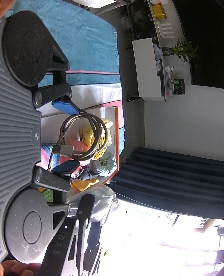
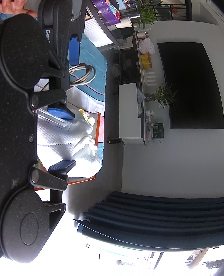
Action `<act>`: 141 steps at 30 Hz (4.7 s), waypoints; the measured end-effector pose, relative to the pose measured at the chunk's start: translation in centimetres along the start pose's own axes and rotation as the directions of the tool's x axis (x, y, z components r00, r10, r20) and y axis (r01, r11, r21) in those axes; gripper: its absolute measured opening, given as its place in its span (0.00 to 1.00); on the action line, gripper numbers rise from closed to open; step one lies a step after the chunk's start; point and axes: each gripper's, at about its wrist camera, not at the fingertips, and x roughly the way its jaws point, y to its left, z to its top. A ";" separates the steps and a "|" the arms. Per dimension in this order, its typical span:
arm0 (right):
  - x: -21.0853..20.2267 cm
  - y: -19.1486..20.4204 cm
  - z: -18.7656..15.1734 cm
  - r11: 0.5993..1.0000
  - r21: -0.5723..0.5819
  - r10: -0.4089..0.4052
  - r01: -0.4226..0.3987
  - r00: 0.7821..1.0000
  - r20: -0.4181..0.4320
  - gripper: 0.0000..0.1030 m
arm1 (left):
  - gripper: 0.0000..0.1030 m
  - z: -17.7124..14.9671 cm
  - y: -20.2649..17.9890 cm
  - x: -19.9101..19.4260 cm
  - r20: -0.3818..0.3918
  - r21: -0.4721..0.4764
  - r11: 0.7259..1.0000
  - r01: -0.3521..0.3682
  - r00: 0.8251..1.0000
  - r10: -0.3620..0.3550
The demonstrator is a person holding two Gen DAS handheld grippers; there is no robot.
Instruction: Organize soft objects
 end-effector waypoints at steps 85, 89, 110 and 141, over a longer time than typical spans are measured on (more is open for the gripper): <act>3.4 -2.5 0.6 0.999 0.020 0.027 -0.025 0.996 -0.088 0.80 | 0.58 6.1 -0.1 8.2 -0.082 -0.001 0.999 0.037 0.996 -0.037; 2.7 -3.3 0.6 0.999 0.052 0.018 -0.015 0.998 -0.063 0.81 | 0.58 6.7 -0.6 8.9 -0.083 -0.011 0.998 0.063 0.994 -0.064; 0.3 -3.5 0.5 0.998 0.060 0.001 0.001 0.999 -0.036 0.82 | 1.00 5.9 -1.9 5.1 -0.062 -0.006 0.999 0.048 0.997 -0.049; -5.6 -2.6 -6.7 0.995 0.096 0.039 -0.021 0.982 -0.185 0.86 | 1.00 -4.6 -4.4 -1.2 -0.223 -0.043 0.989 -0.139 0.967 0.126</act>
